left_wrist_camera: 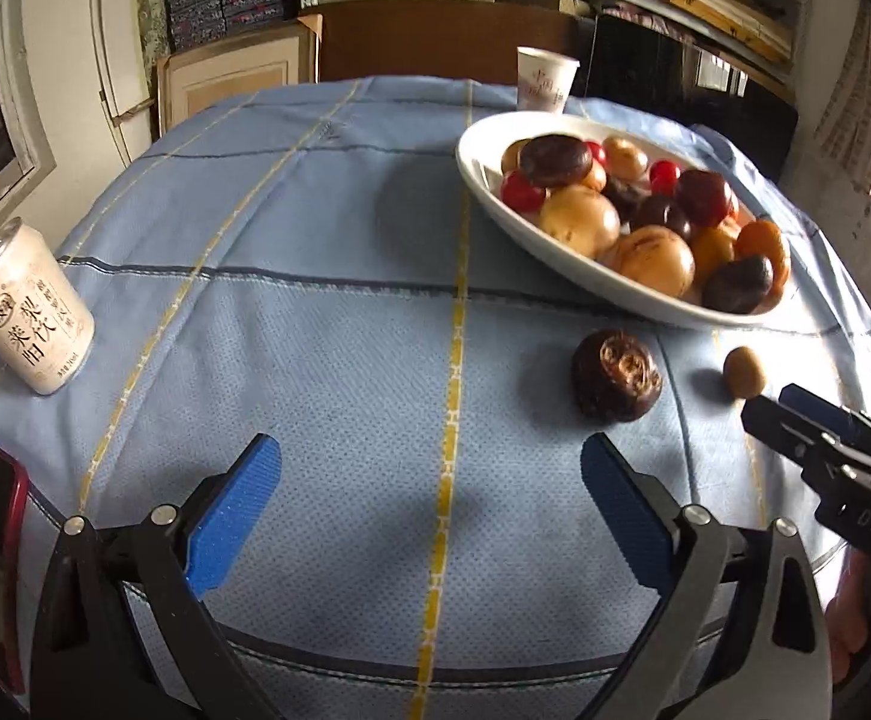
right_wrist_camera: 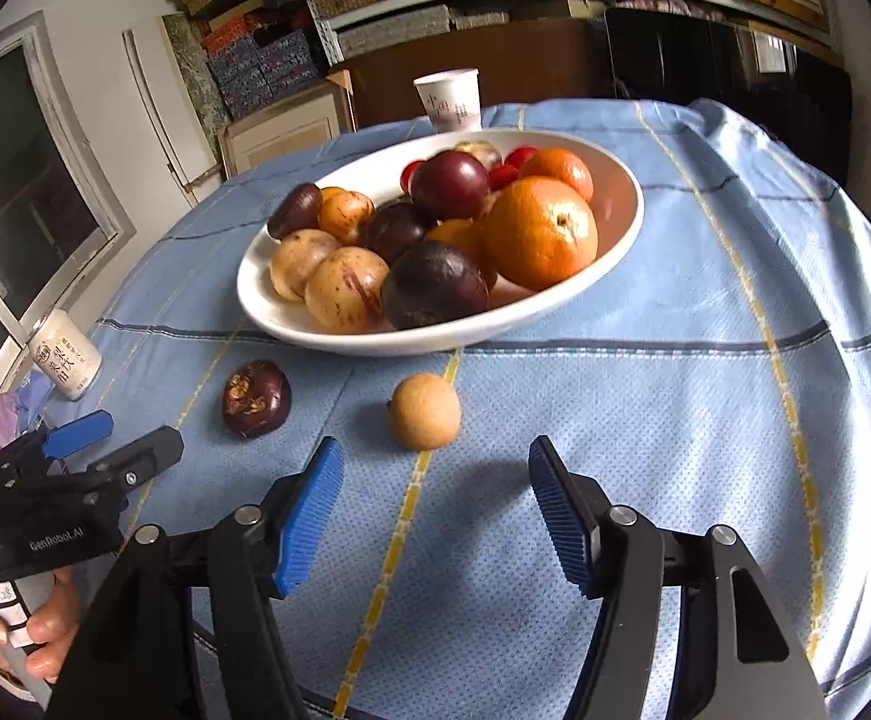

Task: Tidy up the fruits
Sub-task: 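Withdraw both tools and move the right tool to a small pale brown fruit, then close the right tool on the small pale brown fruit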

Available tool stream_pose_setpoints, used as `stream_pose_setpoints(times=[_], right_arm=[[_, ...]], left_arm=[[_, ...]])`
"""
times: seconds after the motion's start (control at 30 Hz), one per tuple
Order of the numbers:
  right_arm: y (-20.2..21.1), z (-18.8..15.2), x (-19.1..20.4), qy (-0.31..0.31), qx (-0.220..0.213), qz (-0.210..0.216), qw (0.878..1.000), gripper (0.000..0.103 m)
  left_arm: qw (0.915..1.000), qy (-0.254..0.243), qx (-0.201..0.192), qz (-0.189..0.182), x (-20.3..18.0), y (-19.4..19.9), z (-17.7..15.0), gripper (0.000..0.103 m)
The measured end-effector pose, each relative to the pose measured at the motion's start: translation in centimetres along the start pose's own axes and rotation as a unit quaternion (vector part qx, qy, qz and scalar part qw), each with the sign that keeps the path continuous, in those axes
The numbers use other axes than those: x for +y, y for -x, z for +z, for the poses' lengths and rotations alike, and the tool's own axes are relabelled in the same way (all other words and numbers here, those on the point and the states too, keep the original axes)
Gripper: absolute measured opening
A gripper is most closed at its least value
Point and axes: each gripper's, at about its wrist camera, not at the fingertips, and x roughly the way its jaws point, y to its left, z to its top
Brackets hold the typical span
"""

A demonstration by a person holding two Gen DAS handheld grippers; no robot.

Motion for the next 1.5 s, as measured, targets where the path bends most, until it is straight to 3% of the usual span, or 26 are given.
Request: stream_pose_setpoints(times=[0.37, 0.5, 0.67, 1.03, 1.5], right_arm=[[-0.2, 0.3, 1.3, 0.009, -0.012, -0.002, 1.0, 0.065], [-0.3, 0.9, 1.1, -0.002, -0.023, -0.014, 1.0, 0.06], [-1.2, 1.3, 1.2, 0.001, -0.006, -0.011, 1.0, 0.052], [-1.8, 1.4, 1.7, -0.001, 0.002, -0.019, 1.0, 0.049], [-2.1, 1.3, 2.6, 0.014, 0.006, -0.047, 0.999, 0.033]], left_arm=[[0.9999, -0.01, 0.01, 0.006, -0.7, -0.7, 0.1, 0.098], [0.9998, -0.001, 0.018, 0.004, -0.3, -1.0, 0.2, 0.098], [0.9998, 0.001, 0.018, 0.003, -0.1, -0.9, 0.2, 0.098], [0.9998, -0.004, 0.018, 0.006, -0.3, -0.9, 0.3, 0.098], [0.9998, -0.007, 0.018, 0.005, -0.3, -1.0, 0.2, 0.098]])
